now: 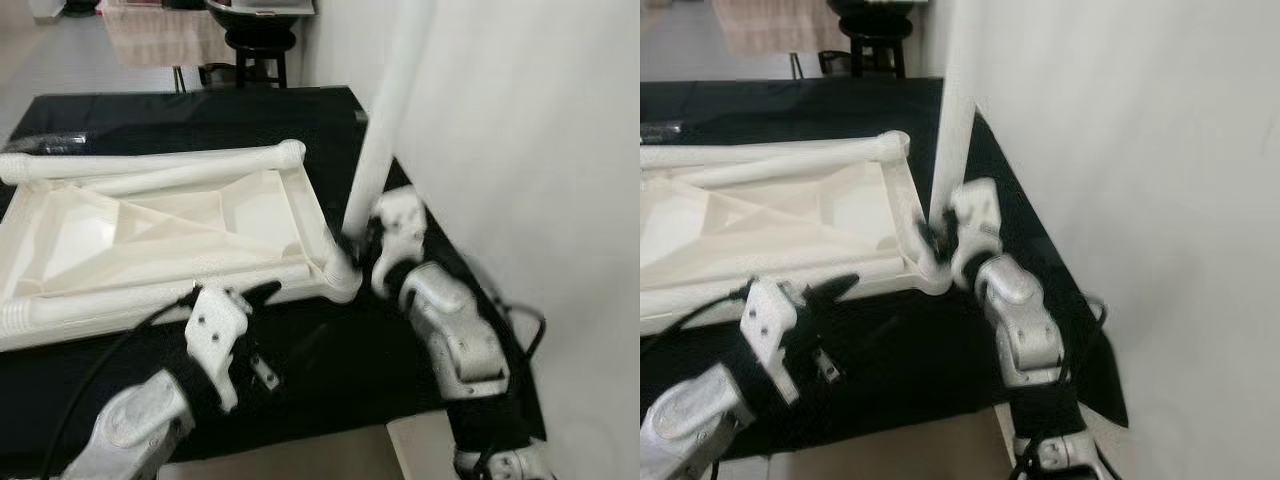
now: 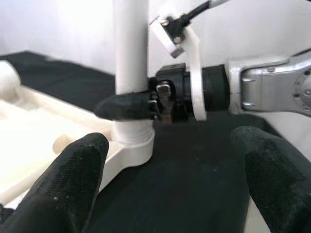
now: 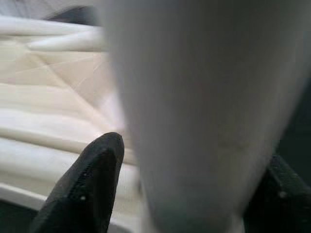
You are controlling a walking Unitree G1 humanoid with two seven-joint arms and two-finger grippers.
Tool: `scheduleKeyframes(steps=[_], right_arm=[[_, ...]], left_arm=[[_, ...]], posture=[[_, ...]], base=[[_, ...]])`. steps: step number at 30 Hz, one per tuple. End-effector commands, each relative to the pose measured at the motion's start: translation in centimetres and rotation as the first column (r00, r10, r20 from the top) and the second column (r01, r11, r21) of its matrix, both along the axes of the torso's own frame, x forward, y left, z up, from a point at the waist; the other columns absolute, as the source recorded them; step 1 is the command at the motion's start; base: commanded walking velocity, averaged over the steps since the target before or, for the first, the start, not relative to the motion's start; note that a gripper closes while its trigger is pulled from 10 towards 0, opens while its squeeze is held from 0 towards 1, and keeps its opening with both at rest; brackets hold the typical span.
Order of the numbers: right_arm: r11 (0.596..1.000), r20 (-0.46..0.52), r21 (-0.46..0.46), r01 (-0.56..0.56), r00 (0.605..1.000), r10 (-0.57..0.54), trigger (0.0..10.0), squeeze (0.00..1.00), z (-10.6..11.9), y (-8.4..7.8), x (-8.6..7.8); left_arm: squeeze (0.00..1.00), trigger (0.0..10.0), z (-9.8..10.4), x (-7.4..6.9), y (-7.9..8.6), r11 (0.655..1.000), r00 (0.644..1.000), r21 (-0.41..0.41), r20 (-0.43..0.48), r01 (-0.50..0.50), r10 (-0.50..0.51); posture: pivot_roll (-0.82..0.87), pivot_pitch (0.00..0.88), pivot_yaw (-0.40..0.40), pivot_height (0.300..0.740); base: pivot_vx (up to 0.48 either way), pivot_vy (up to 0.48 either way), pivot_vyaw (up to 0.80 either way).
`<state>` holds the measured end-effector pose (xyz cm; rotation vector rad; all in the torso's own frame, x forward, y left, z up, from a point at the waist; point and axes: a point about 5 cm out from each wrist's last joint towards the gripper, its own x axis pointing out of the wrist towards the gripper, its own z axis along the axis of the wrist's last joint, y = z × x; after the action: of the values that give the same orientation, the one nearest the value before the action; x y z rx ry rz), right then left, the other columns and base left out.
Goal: Building children table
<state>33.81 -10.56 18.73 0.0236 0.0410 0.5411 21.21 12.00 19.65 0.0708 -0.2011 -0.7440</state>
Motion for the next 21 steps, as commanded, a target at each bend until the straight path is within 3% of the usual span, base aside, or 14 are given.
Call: scheduleKeyframes(steps=[1, 2, 5, 8, 9, 12, 18, 19, 20, 21], right_arm=[[0.995, 0.089, 0.049, -0.086, 0.993, 0.082, 10.0, 0.16, 2.3, 0.0, 0.1], [0.987, 0.117, 0.056, -0.151, 0.983, 0.144, 10.0, 0.0, 3.0, -0.1, 0.1], [0.978, 0.153, 0.045, -0.202, 0.969, 0.193, 10.0, 0.0, 3.6, -0.5, 0.3], [0.912, 0.208, -0.046, -0.408, 0.889, 0.408, 10.0, 0.0, 4.8, -1.7, 0.7], [0.912, 0.208, -0.046, -0.408, 0.889, 0.408, 10.0, 0.0, 4.8, -1.7, 0.7], [0.833, 0.201, -0.089, -0.546, 0.809, 0.552, 10.0, 0.0, 5.5, -2.2, 0.7], [0.801, 0.185, -0.097, -0.59, 0.78, 0.597, 10.0, 0.0, 6.2, -2.8, 1.6], [0.79, 0.179, -0.109, -0.603, 0.77, 0.612, 8.0, 0.0, 6.4, -3.0, 1.9], [0.782, 0.175, -0.118, -0.612, 0.763, 0.622, 8.0, 0.0, 6.5, -3.2, 2.0], [0.78, 0.174, -0.117, -0.615, 0.761, 0.626, 0.4, 0.0, 6.8, -3.3, 2.2]], left_arm=[[0.0, 10.0, -0.3, 0.1, 0.0, 1.0, 1.0, -0.002, -0.014, 0.0, 0.0], [0.0, 10.0, -0.4, 0.1, 0.0, 1.0, 1.0, 0.0, -0.014, -0.004, 0.004], [0.0, 10.0, -0.4, 0.1, 0.1, 1.0, 1.0, 0.005, -0.013, -0.011, 0.011], [0.0, 10.0, -0.3, -0.1, 0.6, 0.999, 0.999, 0.016, -0.005, -0.043, 0.043], [0.0, 10.0, -0.3, -0.1, 0.6, 0.999, 0.999, 0.016, -0.005, -0.043, 0.043], [0.0, 10.0, -0.2, -0.6, 0.8, 0.998, 0.998, 0.017, -0.006, -0.057, 0.057], [0.0, 10.0, 0.2, -1.3, 0.8, 0.998, 0.998, 0.024, 0.002, -0.062, 0.062], [0.0, 10.0, 0.3, -1.4, 0.8, 0.998, 0.998, 0.026, 0.006, -0.062, 0.062], [0.0, 10.0, 0.4, -1.5, 0.8, 0.998, 0.998, 0.027, 0.01, -0.063, 0.063], [0.0, 10.0, 0.5, -1.6, 0.9, 0.997, 0.998, 0.028, 0.013, -0.066, 0.066]], posture=[[0.08, 0.183, -0.085, 0.74], [0.09, 0.181, -0.086, 0.74], [0.09, 0.181, -0.087, 0.74], [0.11, 0.186, -0.097, 0.74], [0.11, 0.186, -0.097, 0.74], [0.12, 0.191, -0.099, 0.74], [0.14, 0.202, -0.108, 0.74], [0.14, 0.204, -0.111, 0.74], [0.14, 0.204, -0.111, 0.74], [0.15, 0.206, -0.114, 0.74]], base=[[0.0, 0.0, 0.0], [0.0, 0.0, 0.0], [0.0, 0.0, 0.0], [0.0, 0.0, 0.0], [0.0, 0.0, 0.0], [0.0, 0.0, 0.0], [0.0, 0.0, 0.0], [0.0, 0.0, 0.0], [0.0, 0.0, 0.0], [0.0, 0.0, 0.0]])
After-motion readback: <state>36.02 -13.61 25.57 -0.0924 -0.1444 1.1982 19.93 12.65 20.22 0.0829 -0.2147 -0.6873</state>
